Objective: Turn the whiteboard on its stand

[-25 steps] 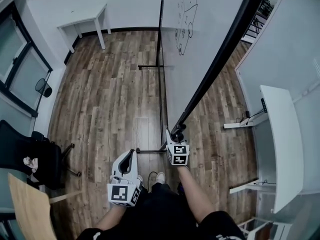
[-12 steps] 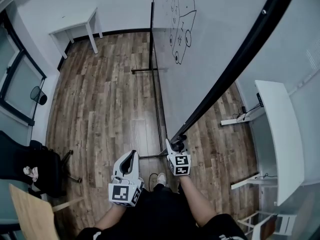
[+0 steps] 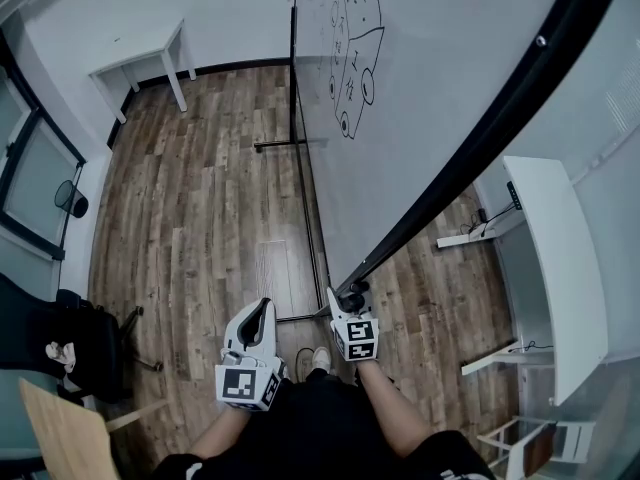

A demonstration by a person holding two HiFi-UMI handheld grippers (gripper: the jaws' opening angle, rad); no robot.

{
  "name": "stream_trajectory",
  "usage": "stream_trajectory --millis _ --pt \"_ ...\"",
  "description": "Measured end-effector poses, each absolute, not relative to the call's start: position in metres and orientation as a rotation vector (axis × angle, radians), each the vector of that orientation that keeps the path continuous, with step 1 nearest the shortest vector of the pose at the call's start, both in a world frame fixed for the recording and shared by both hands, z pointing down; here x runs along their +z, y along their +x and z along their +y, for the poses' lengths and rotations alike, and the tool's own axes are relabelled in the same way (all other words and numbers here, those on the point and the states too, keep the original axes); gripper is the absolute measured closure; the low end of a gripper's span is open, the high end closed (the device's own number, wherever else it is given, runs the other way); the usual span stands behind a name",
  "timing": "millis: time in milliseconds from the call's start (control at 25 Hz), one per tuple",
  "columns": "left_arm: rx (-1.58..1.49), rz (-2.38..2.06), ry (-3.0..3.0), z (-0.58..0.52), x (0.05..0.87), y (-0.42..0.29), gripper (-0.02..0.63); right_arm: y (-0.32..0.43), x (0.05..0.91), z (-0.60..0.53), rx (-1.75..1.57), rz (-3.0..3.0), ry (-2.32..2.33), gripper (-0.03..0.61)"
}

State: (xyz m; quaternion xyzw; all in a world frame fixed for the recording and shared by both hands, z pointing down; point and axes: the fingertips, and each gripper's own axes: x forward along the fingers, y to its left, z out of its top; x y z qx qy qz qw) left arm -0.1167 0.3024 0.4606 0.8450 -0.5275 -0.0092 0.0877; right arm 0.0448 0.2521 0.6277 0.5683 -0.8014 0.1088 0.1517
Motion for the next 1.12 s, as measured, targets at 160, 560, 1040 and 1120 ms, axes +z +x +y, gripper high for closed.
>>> stream_trajectory --millis 160,560,1040,1120 --pt "-0.037 -1.549 2.52 0.299 0.46 -0.11 0.595 0.042 0.624 0.254 0.329 -2.311 1.631 0.411" --pt "-0.037 -1.564 2.511 0.3 0.462 -0.111 0.595 0.044 0.621 0.26 0.332 -2.297 1.563 0.403" --pt "-0.06 -1.555 2.517 0.302 0.458 -0.115 0.595 0.066 0.586 0.313 0.457 -2.303 1.624 0.396" --pt "-0.063 -1.554 2.518 0.302 0.458 -0.115 0.595 0.068 0.572 0.318 0.46 -2.317 1.655 0.402"
